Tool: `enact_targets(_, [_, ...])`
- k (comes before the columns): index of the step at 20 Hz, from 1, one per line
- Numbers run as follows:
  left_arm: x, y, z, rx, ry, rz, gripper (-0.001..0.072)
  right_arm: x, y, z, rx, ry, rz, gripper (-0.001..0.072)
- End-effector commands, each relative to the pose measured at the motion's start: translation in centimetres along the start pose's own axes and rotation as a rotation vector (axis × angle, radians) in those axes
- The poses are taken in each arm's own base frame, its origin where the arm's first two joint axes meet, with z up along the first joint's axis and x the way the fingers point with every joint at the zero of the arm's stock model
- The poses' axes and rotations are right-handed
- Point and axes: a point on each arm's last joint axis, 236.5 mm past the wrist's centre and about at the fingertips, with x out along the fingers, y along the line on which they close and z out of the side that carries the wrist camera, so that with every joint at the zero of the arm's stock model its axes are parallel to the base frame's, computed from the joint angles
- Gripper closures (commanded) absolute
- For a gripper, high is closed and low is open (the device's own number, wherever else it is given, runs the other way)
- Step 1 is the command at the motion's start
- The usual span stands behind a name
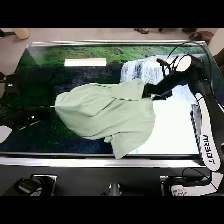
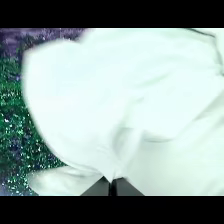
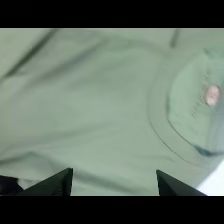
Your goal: Fold the shirts.
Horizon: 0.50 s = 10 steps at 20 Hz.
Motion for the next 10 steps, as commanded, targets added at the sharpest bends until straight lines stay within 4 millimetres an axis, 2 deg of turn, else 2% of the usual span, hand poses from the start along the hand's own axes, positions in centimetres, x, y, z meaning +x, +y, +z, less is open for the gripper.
enact_targets(1, [0.4, 0.5, -1.3, 0.027, 0.044, 0.017, 0.0682, 0.6, -5.4, -6.6, 0.127, 0.243, -0.152, 0.0162])
enact_targets(3, [0.4, 0.5, -1.3, 0.056, 0.043, 0.018, 0.0682, 2.9, -6.2, -11.2, 0.145, 0.297, -0.142, 0.0163])
enact_targets(5, [0.4, 0.5, -1.3, 0.056, 0.043, 0.019, 0.0682, 6.5, -5.7, -15.8, 0.195, 0.342, -0.076, 0.0158])
enact_targets(7, [0.4, 0.5, -1.3, 0.056, 0.043, 0.019, 0.0682, 9.7, -3.8, -17.6, 0.287, 0.337, 0.041, 0.0104])
enact_targets(8, [0.4, 0.5, -1.3, 0.056, 0.043, 0.019, 0.0682, 10.8, -2.9, -17.9, 0.316, 0.323, 0.092, 0.0028])
enact_targets(10, [0.3, 0.5, -1.3, 0.055, 0.041, 0.016, 0.0682, 12.3, -2.8, -18.2, 0.367, 0.292, 0.119, 0.0037])
